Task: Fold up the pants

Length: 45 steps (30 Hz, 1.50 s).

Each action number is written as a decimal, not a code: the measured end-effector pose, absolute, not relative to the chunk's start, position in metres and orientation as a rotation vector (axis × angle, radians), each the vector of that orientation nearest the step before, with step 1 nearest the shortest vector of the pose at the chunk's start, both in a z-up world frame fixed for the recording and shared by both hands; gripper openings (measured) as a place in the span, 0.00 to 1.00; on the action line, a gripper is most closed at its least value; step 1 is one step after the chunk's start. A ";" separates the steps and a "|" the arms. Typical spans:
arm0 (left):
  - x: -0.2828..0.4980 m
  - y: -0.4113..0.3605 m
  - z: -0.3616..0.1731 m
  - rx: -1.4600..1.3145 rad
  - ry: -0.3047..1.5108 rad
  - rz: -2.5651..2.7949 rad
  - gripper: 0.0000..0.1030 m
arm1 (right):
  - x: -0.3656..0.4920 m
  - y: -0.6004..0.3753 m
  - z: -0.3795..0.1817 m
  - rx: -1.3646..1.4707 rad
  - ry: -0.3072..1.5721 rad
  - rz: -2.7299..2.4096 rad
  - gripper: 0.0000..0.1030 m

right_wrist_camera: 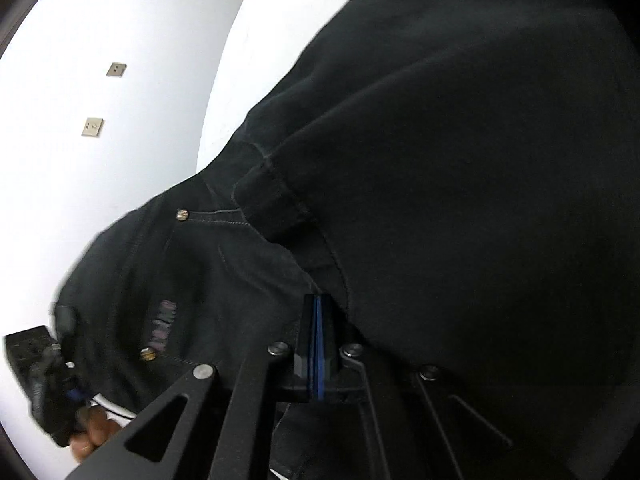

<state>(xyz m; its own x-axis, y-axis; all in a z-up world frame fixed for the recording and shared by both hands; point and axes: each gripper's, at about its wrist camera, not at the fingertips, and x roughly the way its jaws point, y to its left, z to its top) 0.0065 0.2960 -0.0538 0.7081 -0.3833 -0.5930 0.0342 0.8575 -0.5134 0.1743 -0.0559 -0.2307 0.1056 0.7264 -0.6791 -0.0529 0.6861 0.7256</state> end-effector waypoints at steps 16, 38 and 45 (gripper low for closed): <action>0.038 0.004 -0.078 0.037 0.853 -0.624 0.12 | 0.120 -0.288 -0.186 1.053 0.965 0.670 0.81; 0.019 -0.151 -0.146 0.390 0.887 -0.705 0.12 | 0.160 -0.280 -0.170 0.760 1.077 0.602 0.10; 0.021 -0.170 -0.180 0.439 0.931 -0.747 0.13 | 0.149 -0.279 -0.197 0.803 1.130 0.518 0.27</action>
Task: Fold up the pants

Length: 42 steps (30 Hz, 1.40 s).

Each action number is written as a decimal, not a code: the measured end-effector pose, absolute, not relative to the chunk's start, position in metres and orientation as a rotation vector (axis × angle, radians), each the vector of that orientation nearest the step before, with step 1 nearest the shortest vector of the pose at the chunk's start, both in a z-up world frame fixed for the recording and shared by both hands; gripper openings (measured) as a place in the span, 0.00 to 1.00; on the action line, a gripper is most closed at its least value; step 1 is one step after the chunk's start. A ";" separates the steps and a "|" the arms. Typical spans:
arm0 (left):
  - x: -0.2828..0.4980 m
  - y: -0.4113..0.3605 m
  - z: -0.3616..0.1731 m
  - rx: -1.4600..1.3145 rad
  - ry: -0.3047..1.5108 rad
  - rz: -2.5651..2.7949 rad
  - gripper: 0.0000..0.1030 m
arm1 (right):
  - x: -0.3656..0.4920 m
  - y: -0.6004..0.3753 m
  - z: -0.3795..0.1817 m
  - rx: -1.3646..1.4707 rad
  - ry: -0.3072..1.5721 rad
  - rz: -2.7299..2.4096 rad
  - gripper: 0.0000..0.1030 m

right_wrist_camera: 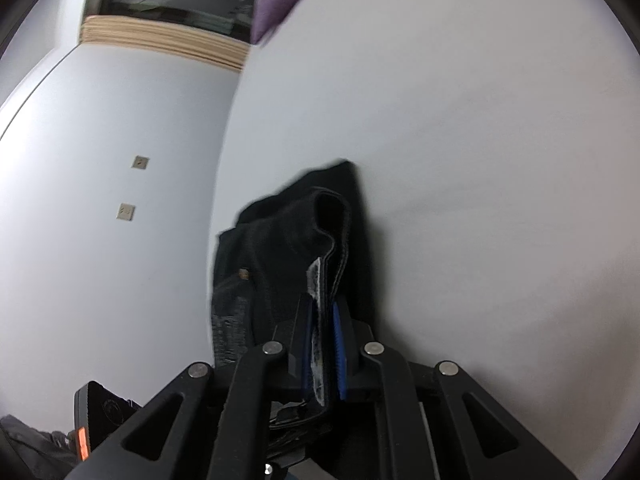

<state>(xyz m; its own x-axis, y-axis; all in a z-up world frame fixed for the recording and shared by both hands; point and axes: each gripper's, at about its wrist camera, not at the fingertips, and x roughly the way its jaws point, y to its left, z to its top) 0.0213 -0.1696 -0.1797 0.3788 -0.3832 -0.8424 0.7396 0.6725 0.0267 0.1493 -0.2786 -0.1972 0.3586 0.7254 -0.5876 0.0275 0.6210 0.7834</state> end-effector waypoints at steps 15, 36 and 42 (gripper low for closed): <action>0.083 0.018 -0.133 -0.114 0.961 -0.486 0.81 | 0.135 -0.280 -0.178 0.742 1.125 0.470 0.65; 0.127 -0.029 -0.207 -0.039 1.199 -0.455 0.32 | 0.138 -0.221 -0.193 0.563 1.207 0.347 0.27; 0.125 -0.023 -0.192 -0.017 1.177 -0.451 0.22 | 0.129 -0.209 -0.174 0.467 1.178 0.297 0.19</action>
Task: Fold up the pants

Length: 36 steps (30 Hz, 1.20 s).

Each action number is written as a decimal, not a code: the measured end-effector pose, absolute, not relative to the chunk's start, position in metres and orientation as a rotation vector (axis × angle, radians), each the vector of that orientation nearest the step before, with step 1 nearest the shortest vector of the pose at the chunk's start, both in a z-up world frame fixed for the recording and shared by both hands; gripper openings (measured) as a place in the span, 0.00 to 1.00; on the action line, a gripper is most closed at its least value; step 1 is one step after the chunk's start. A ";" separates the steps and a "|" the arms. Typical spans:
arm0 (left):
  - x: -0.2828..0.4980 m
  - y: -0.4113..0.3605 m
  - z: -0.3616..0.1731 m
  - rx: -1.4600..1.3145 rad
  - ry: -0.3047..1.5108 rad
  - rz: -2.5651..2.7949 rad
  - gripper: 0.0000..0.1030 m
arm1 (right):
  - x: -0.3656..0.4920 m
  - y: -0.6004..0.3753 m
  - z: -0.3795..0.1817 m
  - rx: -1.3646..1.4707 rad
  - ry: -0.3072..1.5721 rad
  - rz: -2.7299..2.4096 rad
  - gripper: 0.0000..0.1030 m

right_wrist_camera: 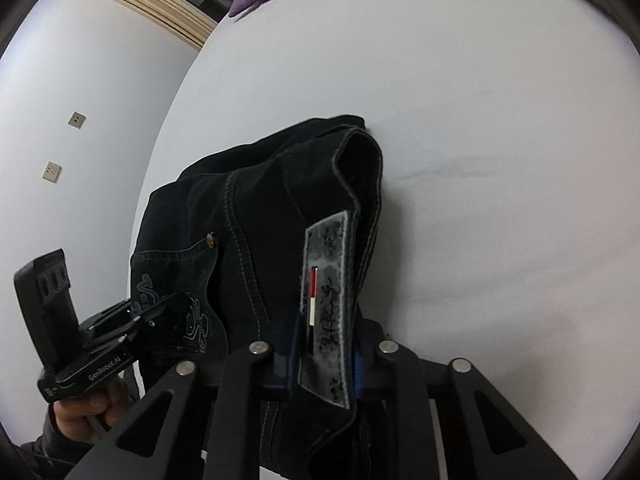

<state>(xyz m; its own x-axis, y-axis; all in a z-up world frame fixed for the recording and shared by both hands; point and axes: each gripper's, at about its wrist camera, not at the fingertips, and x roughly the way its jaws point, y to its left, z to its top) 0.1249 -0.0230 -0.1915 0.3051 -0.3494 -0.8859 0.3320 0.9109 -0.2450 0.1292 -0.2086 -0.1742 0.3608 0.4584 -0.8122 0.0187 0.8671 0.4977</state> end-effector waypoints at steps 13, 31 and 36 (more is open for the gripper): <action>0.128 -0.002 -0.129 0.022 1.052 -0.432 0.19 | 0.132 -0.171 -0.110 0.411 1.068 0.351 0.17; 0.259 0.105 -0.174 -0.013 1.054 -0.383 0.26 | 0.274 -0.147 -0.176 0.576 1.129 0.462 0.29; 0.258 0.121 -0.189 -0.070 1.024 -0.362 0.55 | 0.259 -0.182 -0.203 0.740 1.098 0.521 0.35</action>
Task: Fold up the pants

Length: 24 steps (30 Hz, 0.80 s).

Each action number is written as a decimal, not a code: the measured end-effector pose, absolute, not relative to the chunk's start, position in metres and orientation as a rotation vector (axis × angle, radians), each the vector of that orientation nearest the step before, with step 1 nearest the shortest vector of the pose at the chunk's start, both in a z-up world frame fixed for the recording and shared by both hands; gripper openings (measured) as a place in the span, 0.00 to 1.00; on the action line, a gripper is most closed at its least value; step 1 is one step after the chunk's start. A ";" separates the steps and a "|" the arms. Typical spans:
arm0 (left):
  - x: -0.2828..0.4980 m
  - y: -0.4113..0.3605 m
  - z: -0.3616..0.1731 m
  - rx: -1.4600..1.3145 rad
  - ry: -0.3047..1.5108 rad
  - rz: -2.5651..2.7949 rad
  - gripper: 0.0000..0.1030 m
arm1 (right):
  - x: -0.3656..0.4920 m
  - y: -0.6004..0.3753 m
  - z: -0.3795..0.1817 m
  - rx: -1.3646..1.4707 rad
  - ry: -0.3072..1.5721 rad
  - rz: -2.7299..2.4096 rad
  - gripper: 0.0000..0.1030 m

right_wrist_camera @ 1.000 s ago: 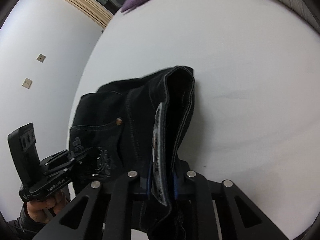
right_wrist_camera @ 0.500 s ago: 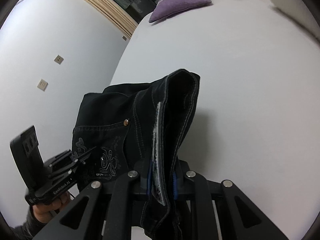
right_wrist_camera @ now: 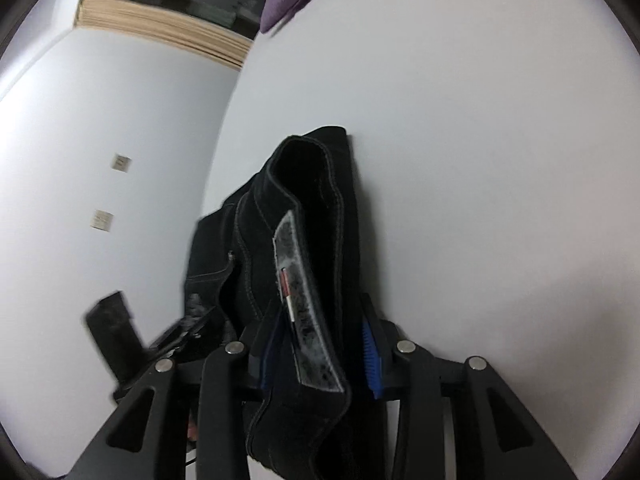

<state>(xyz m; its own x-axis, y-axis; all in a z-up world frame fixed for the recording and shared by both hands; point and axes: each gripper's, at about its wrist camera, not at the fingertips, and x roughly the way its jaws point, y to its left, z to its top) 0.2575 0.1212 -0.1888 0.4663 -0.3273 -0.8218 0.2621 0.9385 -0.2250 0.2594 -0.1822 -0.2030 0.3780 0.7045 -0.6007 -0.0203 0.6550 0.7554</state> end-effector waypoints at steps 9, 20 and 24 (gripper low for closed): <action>0.245 0.131 -0.175 -0.115 0.956 -0.332 0.58 | 0.229 -0.192 -0.131 0.621 0.948 0.431 0.42; 0.141 0.122 -0.080 0.032 0.515 -0.072 1.00 | 0.228 -0.157 -0.156 0.555 0.996 0.322 0.47; 0.099 0.126 -0.038 0.053 0.413 0.037 1.00 | 0.179 -0.168 -0.111 0.436 0.860 0.167 0.59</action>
